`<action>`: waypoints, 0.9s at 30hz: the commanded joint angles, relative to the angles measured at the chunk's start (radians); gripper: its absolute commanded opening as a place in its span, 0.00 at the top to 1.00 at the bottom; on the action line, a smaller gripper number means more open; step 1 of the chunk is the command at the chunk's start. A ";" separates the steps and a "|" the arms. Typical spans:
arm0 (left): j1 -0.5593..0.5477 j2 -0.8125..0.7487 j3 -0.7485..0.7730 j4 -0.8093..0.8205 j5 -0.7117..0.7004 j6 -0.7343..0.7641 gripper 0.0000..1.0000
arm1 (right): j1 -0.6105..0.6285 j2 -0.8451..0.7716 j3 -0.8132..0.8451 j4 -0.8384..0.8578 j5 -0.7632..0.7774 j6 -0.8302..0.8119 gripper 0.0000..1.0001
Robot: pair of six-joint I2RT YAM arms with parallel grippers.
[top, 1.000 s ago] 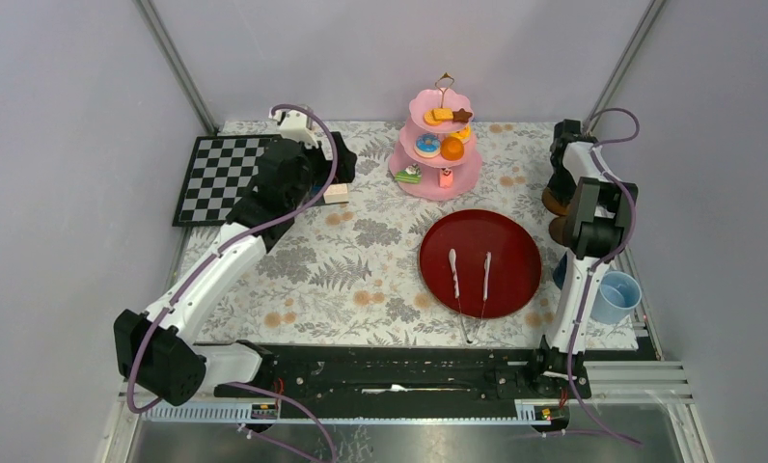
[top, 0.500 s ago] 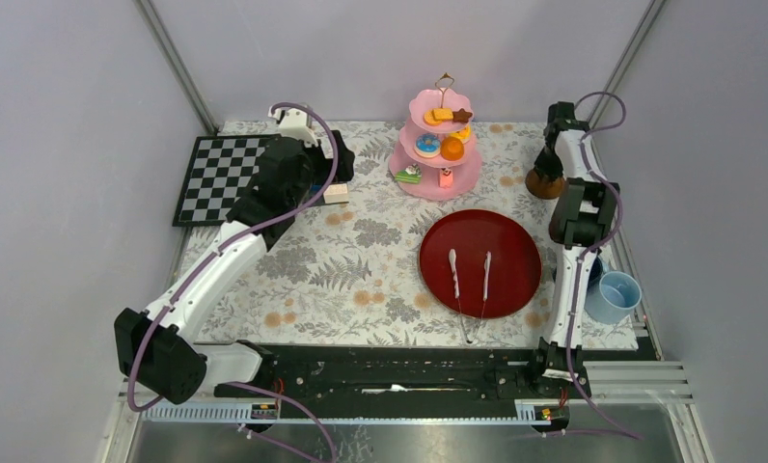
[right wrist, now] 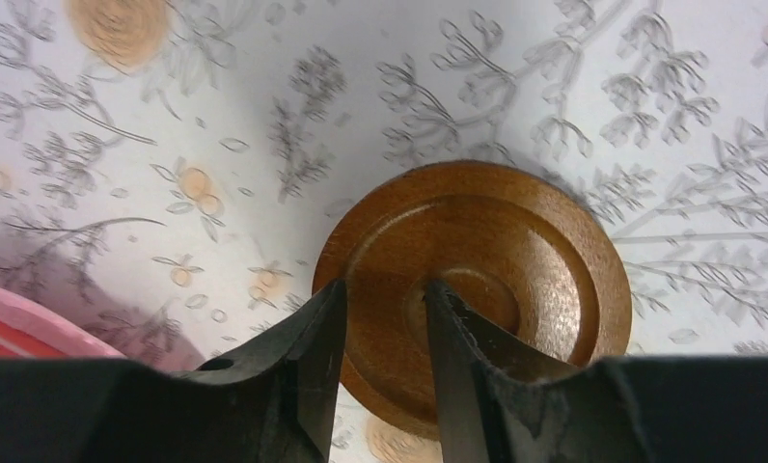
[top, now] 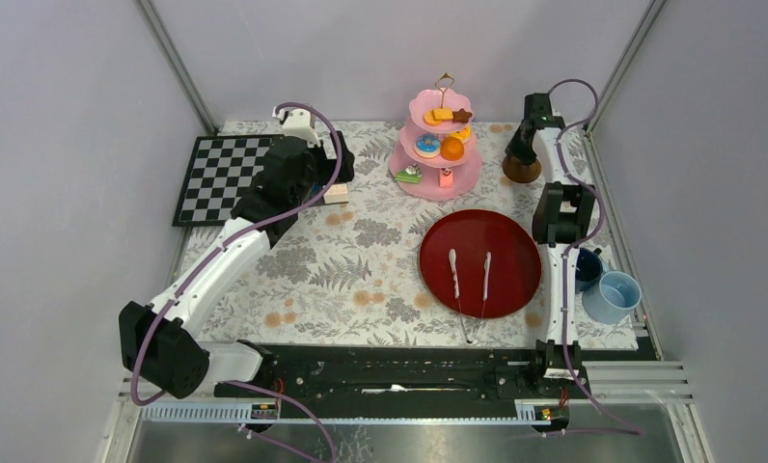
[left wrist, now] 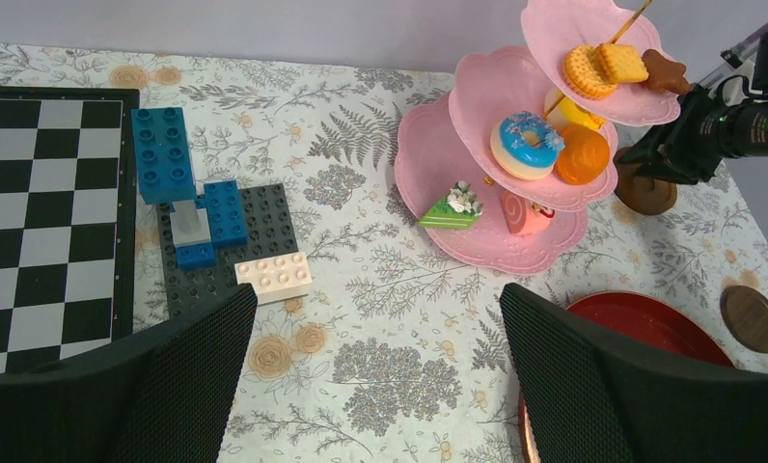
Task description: Serve the afternoon tea
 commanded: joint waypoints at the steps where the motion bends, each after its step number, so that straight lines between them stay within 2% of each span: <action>1: -0.003 0.005 0.050 0.012 -0.019 0.014 0.01 | 0.013 0.079 0.074 0.073 -0.033 0.028 0.54; 7: -0.007 0.009 0.048 0.015 -0.012 0.012 0.01 | 0.014 0.094 0.104 0.125 -0.082 0.008 0.46; 12: -0.013 0.000 0.045 0.019 0.005 0.010 0.01 | 0.003 0.078 0.077 0.207 -0.174 0.035 0.34; 16: -0.018 -0.005 0.032 0.031 0.007 0.012 0.01 | -0.004 0.115 0.091 0.273 -0.293 0.128 0.32; 19: -0.021 -0.006 0.024 0.041 0.005 0.017 0.01 | 0.001 0.135 0.119 0.282 -0.324 0.172 0.31; 23: -0.025 -0.011 0.017 0.050 0.004 0.019 0.01 | 0.004 0.030 0.075 0.265 -0.280 0.140 0.28; 27: -0.027 -0.015 0.010 0.058 0.023 0.011 0.01 | 0.004 -0.101 0.087 0.179 -0.231 0.061 0.22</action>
